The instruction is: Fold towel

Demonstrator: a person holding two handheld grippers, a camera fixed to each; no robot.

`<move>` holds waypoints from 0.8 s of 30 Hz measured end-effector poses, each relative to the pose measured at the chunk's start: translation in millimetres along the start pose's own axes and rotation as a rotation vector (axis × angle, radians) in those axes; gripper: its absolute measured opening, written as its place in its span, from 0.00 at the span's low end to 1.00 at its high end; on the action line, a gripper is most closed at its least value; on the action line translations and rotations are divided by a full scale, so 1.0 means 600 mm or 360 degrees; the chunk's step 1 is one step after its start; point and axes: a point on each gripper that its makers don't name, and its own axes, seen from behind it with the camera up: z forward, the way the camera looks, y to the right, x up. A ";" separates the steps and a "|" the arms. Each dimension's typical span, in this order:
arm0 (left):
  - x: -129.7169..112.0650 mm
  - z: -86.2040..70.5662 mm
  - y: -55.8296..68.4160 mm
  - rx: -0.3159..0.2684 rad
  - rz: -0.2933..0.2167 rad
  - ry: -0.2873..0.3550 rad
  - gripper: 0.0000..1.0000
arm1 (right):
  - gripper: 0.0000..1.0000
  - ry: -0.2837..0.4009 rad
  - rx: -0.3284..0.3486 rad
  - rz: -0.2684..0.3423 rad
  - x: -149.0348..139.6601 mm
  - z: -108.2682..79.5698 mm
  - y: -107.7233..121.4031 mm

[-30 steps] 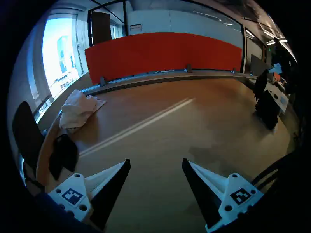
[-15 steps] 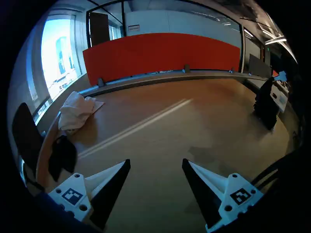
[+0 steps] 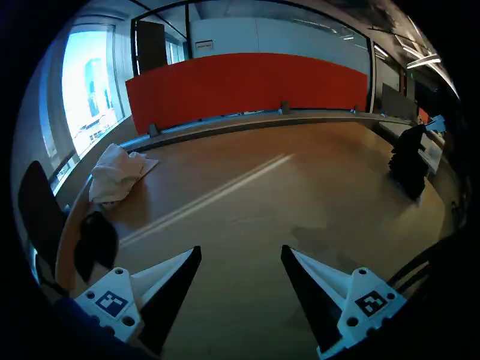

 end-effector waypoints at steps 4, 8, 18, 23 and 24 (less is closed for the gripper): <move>-0.001 -0.003 -0.003 0.0003 -0.0001 0.0003 0.99 | 0.05 0.0005 0.0006 -0.0007 0.001 -0.003 -0.007; -0.004 -0.006 -0.006 0.0006 -0.0001 0.0002 0.99 | 0.05 0.0012 0.0017 -0.0027 0.004 -0.007 -0.017; -0.007 -0.011 -0.013 0.0015 -0.0002 0.0005 1.00 | 0.05 -0.0011 0.0003 -0.0032 -0.012 -0.018 -0.020; -0.009 -0.011 -0.016 0.0019 -0.0001 0.0001 0.99 | 0.05 -0.0048 -0.0027 0.0032 -0.047 -0.021 -0.005; -0.009 -0.011 -0.017 0.0020 -0.0001 0.0001 0.99 | 0.05 -0.0057 -0.0034 0.0046 -0.054 -0.021 -0.001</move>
